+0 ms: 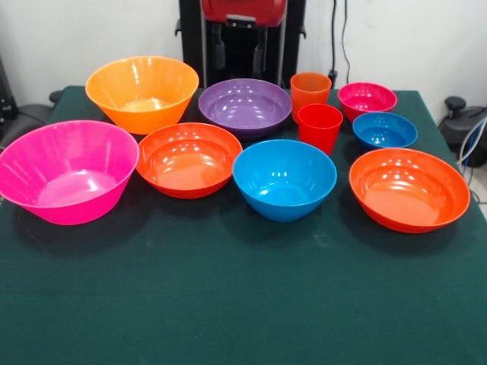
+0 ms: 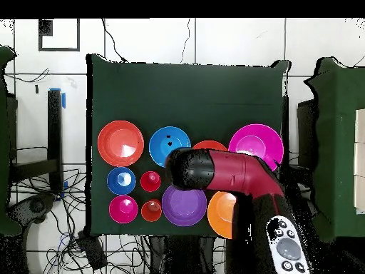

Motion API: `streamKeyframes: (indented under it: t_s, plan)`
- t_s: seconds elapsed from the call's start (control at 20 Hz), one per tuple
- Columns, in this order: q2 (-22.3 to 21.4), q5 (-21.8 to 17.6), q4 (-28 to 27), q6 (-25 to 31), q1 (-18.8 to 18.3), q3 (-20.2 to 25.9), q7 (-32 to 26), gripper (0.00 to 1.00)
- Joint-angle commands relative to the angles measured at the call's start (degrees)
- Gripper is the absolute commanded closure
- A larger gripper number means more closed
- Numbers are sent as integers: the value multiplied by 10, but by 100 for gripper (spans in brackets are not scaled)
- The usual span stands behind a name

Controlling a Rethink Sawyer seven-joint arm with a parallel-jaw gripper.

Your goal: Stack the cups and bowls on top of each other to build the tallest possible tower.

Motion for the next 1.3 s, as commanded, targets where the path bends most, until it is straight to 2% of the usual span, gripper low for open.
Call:
streamKeyframes:
  t_s: [0.05, 0.35, 0.65, 0.9, 1.3]
  plan:
    - [45, -62, -15, 43, -18, 71, -122, 0]
    - [63, -76, 7, -1, -8, 55, -51, 0]
    - [81, -63, 14, -12, 21, 12, 42, 0]
    - [91, -54, 26, -38, 43, -16, 84, 0]
    - [80, -29, 59, -81, 95, -65, 149, 0]
